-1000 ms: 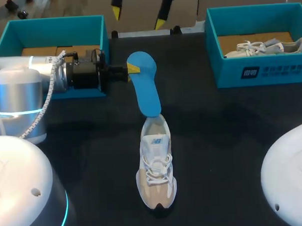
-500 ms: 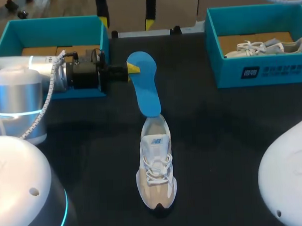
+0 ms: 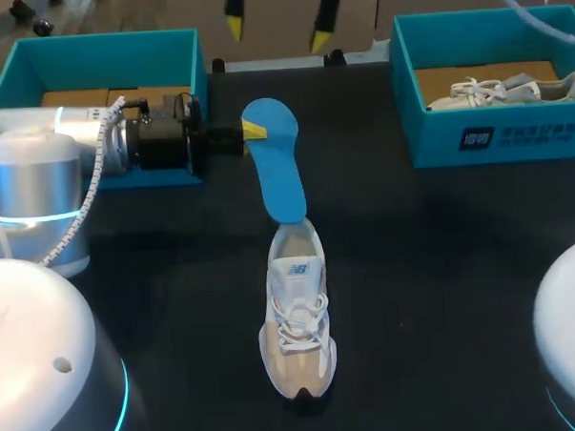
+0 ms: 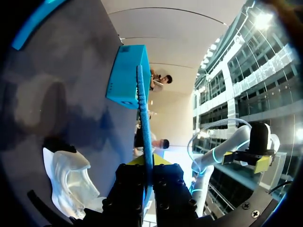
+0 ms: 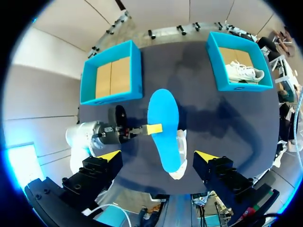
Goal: Take the shoe out of the shoebox, open the shoe tongue, remove and reinsert the insole, then place the shoe into the shoebox
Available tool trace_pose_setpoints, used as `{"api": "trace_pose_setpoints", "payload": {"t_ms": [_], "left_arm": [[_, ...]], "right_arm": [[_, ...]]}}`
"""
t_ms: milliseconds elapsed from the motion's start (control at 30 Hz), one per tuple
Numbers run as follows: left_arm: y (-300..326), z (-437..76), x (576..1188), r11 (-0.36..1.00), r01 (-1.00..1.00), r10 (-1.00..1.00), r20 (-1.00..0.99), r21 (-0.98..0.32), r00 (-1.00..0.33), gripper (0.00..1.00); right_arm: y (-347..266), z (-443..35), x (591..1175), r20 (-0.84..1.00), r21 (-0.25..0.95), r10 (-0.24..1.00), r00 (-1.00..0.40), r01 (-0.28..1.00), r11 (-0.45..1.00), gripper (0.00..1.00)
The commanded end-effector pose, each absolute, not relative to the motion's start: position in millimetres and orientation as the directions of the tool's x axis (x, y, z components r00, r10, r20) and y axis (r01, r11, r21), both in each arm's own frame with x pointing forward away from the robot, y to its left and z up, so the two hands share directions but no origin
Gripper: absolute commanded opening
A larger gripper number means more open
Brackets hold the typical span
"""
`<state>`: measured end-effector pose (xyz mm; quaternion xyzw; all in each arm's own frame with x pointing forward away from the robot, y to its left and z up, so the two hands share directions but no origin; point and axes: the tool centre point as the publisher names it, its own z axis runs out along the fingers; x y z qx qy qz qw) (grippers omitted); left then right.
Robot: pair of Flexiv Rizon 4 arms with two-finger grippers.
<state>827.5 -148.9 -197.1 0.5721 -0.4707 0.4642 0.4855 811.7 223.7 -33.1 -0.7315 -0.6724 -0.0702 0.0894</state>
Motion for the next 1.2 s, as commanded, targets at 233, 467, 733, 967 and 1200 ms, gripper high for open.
{"api": "trace_pose_setpoints", "payload": {"t_ms": [233,467,733,967,1200], "left_arm": [[-148,-197,826,-0.087,-0.989,-0.091,0.988,0.118,0.126,0.00],[-148,-197,826,-0.087,-0.989,-0.091,0.988,0.118,0.126,0.00],[-148,-197,826,-0.087,-0.989,-0.091,0.988,0.118,0.126,0.00],[-148,-197,826,-0.087,-0.989,-0.091,0.988,0.118,0.126,0.00],[-148,-197,826,-0.087,-0.989,-0.091,0.988,0.118,0.126,0.00]], "right_arm": [[185,-50,802,0.823,-0.078,0.556,0.114,0.993,-0.089,1.00],[181,-64,808,0.899,-0.058,0.431,0.073,0.997,-0.048,1.00],[169,-86,803,0.955,-0.048,0.291,0.063,0.997,-0.057,1.00],[161,-107,797,0.987,-0.007,0.161,0.013,0.999,-0.042,1.00],[159,-128,803,0.998,-0.009,0.056,0.010,1.000,-0.025,1.00]]}}
